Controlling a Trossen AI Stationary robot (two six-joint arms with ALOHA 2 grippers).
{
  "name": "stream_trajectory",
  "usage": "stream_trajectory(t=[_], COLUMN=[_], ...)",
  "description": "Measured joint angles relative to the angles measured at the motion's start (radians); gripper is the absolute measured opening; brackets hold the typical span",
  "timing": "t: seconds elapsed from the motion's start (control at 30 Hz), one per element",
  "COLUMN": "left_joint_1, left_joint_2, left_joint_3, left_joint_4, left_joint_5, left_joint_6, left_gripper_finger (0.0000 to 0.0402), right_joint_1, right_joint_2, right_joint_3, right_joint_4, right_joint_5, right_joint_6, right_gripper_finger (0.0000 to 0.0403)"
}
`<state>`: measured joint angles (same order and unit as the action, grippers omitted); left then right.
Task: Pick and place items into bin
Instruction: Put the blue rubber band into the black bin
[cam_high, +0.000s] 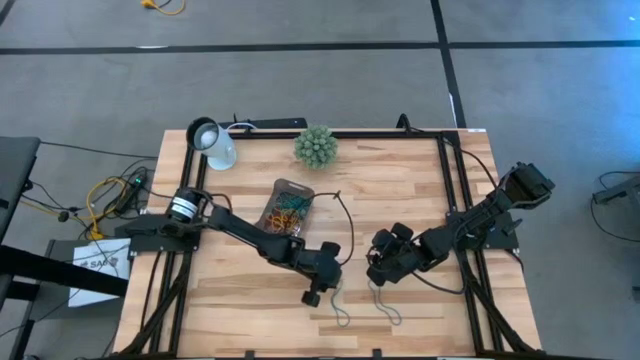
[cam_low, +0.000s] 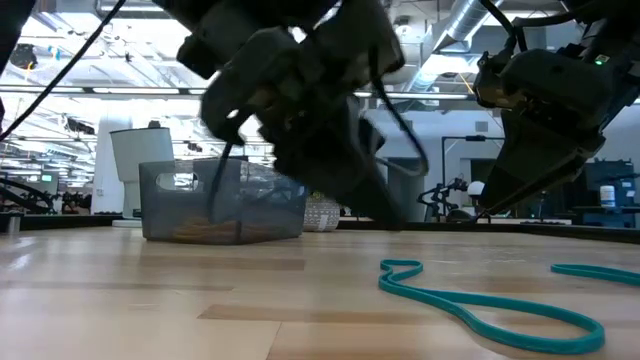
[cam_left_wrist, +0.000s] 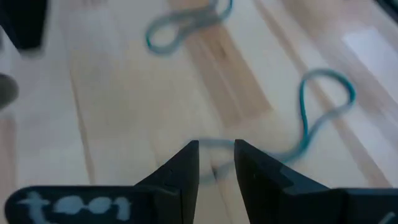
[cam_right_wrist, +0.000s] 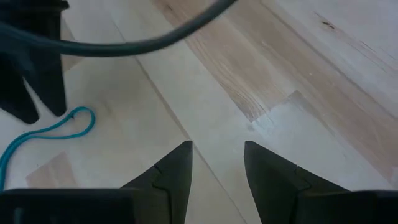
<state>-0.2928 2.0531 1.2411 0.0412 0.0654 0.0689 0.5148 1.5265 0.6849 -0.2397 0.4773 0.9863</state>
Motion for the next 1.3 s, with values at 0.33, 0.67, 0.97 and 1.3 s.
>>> stream_trajectory(t=[0.33,0.67,0.97,1.3], left_joint_1=[0.044,0.039,0.042,0.033], left_joint_2=[0.011,0.023,0.088,0.080], left_joint_3=[0.008,0.008,0.011,0.013], left_joint_4=[-0.006,0.011,0.052,-0.038], left_joint_5=[0.008,0.005,-0.006,-0.003], left_joint_6=[-0.056,-0.063,-0.097,-0.011], left_gripper_finger=[0.0090,0.0090,0.0090,0.0009], right_joint_1=[0.000,0.000,0.000,0.000], right_joint_2=[0.000,0.000,0.000,0.000], right_joint_3=[0.000,0.000,0.000,0.000], right_joint_4=[0.001,0.001,0.001,-0.007], right_joint_5=[0.000,0.000,-0.001,-0.001], right_joint_6=[0.000,0.000,0.000,-0.002], right_gripper_finger=[0.0140,0.0140,0.0140,0.0140])
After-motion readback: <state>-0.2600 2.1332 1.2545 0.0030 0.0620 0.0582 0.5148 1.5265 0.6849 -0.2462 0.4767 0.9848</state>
